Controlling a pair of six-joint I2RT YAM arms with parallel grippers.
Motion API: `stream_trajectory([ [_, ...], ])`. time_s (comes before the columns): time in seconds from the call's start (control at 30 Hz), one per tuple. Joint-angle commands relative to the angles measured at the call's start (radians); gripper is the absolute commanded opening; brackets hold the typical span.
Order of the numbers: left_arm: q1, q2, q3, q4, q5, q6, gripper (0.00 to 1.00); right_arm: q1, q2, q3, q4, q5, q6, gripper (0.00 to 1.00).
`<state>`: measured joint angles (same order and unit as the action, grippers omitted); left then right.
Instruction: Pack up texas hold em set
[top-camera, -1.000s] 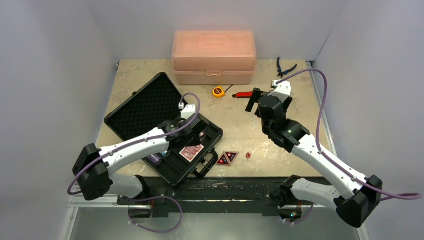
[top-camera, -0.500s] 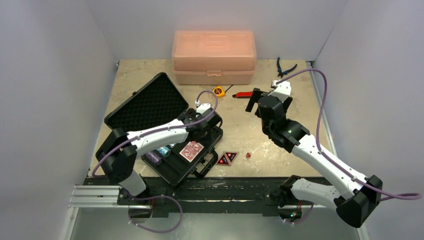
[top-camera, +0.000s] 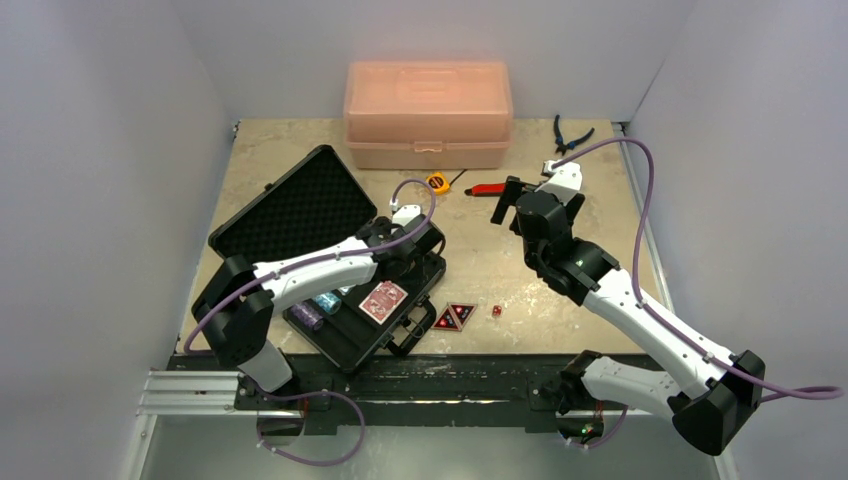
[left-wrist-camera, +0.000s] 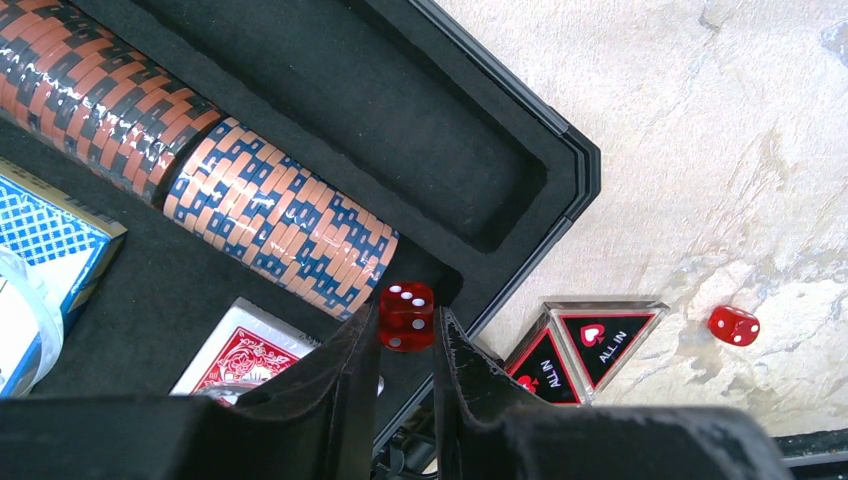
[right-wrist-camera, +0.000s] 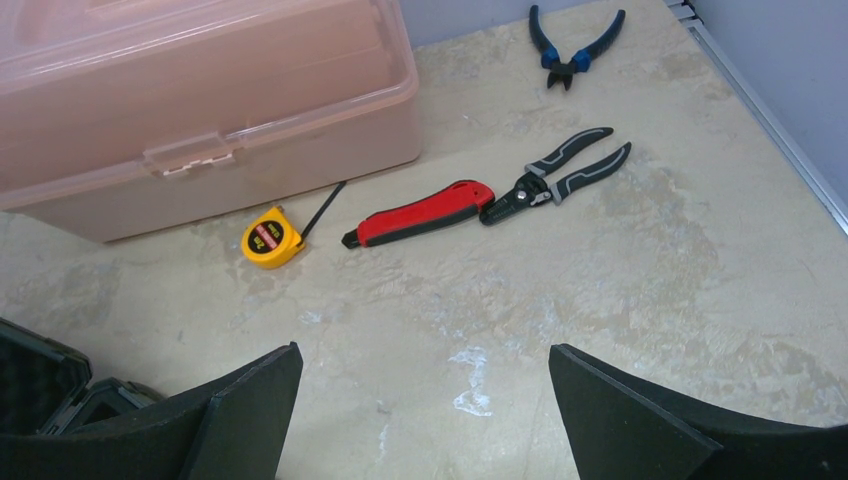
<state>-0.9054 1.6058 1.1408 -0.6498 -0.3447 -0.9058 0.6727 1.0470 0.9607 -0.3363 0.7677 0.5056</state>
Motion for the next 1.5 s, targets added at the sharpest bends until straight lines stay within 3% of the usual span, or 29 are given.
stream_trajectory([
  [0.0, 0.005, 0.002, 0.035, -0.017, -0.050, -0.020, 0.21, -0.001, -0.012, 0.007, 0.010, 0.015, 0.004, 0.99],
  [0.53, -0.002, -0.048, 0.003, 0.010, -0.047, -0.019, 0.57, -0.001, -0.013, 0.001, 0.014, 0.018, 0.004, 0.99],
  [0.77, -0.019, -0.137, -0.033, 0.034, -0.035, 0.015, 0.81, -0.002, -0.048, -0.028, 0.047, -0.019, -0.004, 0.99],
  [1.0, -0.029, -0.275, -0.068, 0.000, -0.039, 0.077, 0.82, -0.001, -0.104, -0.055, 0.078, -0.069, -0.011, 0.99],
  [1.47, -0.027, -0.563, -0.010, -0.377, -0.256, 0.197, 0.81, -0.001, -0.048, -0.009, -0.096, -0.149, 0.097, 0.99],
])
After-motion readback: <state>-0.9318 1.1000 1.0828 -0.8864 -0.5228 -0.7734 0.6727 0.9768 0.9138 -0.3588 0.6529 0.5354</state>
